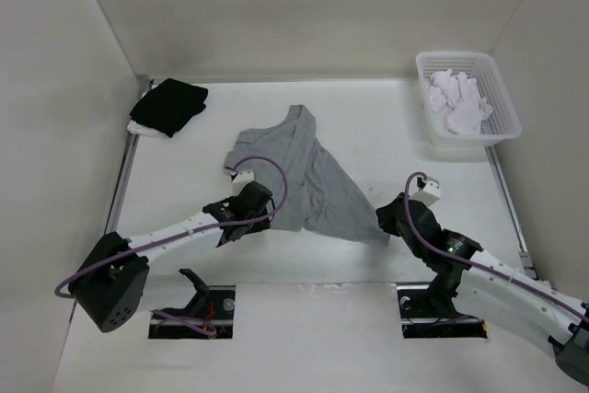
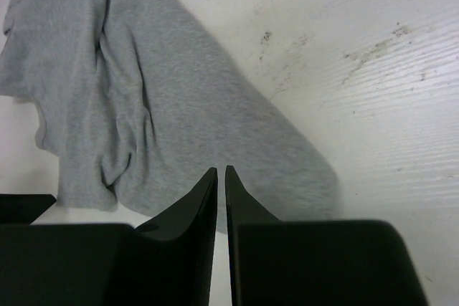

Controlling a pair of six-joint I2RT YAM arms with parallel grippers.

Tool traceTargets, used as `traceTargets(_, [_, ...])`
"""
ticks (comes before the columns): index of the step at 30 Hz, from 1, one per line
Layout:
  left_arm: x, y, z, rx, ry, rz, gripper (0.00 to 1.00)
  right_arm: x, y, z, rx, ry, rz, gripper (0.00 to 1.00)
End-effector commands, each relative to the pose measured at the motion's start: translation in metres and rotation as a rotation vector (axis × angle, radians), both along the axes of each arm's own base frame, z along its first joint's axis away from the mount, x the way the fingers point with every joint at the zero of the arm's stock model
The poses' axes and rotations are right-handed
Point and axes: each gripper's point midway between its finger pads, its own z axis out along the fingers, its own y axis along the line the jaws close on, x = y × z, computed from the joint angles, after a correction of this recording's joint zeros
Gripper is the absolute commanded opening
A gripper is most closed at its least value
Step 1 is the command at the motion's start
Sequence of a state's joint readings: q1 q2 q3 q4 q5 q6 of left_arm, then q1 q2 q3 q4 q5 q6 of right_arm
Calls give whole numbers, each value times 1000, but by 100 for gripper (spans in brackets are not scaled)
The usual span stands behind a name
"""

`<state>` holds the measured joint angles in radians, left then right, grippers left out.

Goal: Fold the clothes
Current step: Flatten the tank top out

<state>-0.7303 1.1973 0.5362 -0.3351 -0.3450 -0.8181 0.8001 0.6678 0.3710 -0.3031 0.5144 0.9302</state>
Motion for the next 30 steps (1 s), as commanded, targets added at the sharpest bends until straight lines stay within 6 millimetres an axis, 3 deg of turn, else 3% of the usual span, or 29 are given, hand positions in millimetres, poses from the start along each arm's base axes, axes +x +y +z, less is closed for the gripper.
traceTargets(1, [6, -17, 0, -56, -24, -48, 37, 7, 7, 9, 31, -44, 17, 12])
traceTargets(5, [2, -18, -16, -38, 16, -59, 34, 6, 7, 7, 33, -42, 17, 13])
traceTargets(11, [6, -14, -15, -46, 5, -35, 7, 7, 6, 6, 45, -46, 7, 17])
traceTargets(13, [14, -16, 2, -78, -38, -23, 2, 8, 4, 6, 44, -48, 1, 27])
traceTargets(16, [27, -18, 65, -176, -188, -7, 0, 10, 2, 3, 33, -43, -7, 42])
traceTargets(18, [32, 2, 114, -204, -307, 58, 0, 10, 5, -1, 27, -23, 5, 46])
traceTargets(21, [31, 57, 172, -194, -477, 213, 0, 9, 14, -12, 11, 19, 45, 50])
traceTargets(23, [31, 86, 184, -190, -531, 302, 0, 8, 21, -20, 1, 53, 71, 51])
traceTargets(24, [32, 89, 184, -203, -528, 311, 0, 7, 23, -24, 0, 67, 78, 51])
traceTargets(30, [49, 84, 160, -280, -481, 316, 0, -13, 29, -37, 34, 123, 87, 51])
